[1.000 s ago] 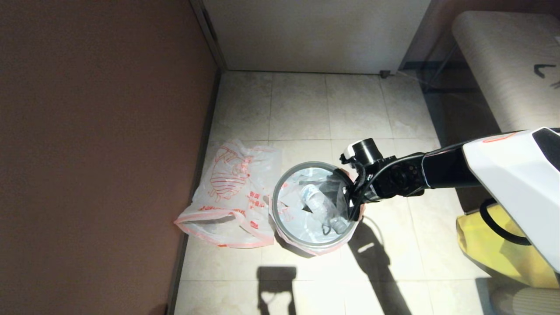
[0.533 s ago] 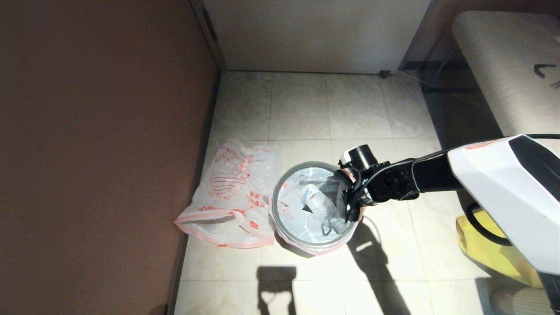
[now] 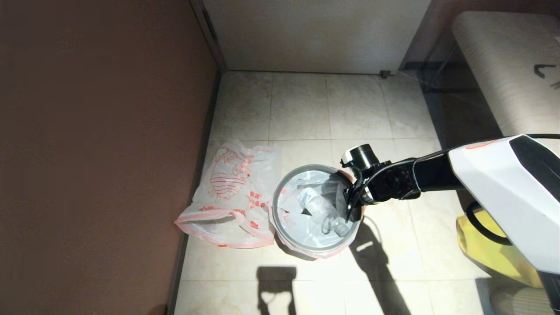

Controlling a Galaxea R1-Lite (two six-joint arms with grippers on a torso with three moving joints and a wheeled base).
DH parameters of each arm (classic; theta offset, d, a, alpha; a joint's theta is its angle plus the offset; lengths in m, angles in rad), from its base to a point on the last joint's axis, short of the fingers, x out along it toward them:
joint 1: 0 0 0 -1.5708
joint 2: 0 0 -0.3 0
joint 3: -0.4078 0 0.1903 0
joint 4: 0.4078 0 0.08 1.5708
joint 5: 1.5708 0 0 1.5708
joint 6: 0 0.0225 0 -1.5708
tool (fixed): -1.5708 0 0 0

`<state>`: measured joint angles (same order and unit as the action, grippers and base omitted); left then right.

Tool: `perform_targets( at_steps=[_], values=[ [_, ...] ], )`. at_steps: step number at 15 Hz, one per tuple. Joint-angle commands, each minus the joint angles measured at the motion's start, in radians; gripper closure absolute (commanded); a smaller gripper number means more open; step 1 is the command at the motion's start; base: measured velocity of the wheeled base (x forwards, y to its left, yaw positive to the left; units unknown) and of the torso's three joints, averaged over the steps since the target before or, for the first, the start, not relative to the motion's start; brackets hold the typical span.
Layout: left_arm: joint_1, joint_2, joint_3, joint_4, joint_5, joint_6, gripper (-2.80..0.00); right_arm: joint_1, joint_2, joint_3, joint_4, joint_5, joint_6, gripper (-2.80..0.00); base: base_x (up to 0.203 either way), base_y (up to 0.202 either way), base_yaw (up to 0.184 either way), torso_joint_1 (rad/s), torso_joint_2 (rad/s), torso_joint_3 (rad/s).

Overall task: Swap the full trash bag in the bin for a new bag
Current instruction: Place the trash can ring on the floor

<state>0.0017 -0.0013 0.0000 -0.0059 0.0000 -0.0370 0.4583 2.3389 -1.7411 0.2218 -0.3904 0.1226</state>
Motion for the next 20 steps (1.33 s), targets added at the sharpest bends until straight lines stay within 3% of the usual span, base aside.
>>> perform_targets(
  at_steps=[1,5,15,20],
  values=[
    [0.000,0.000,0.001,0.000,0.000,-0.001,0.00,0.002,-0.009,0.000,0.005,-0.002,0.000,0.00,0.000,0.000,0.000,0.000,0.00,0.000],
    [0.000,0.000,0.000,0.000,0.000,-0.001,0.00,0.006,-0.060,0.024,0.017,-0.002,0.003,0.00,0.000,0.000,0.000,0.000,0.00,0.000],
    [0.000,0.000,0.000,0.000,0.000,-0.001,0.00,0.047,-0.193,0.026,0.288,0.015,0.138,0.00,0.000,0.000,0.000,0.000,0.00,0.000],
    [0.000,0.000,0.000,0.000,0.000,-0.001,0.00,0.054,-0.248,0.020,0.378,0.198,0.193,0.00,0.000,0.000,0.000,0.000,0.00,0.000]
  ],
)
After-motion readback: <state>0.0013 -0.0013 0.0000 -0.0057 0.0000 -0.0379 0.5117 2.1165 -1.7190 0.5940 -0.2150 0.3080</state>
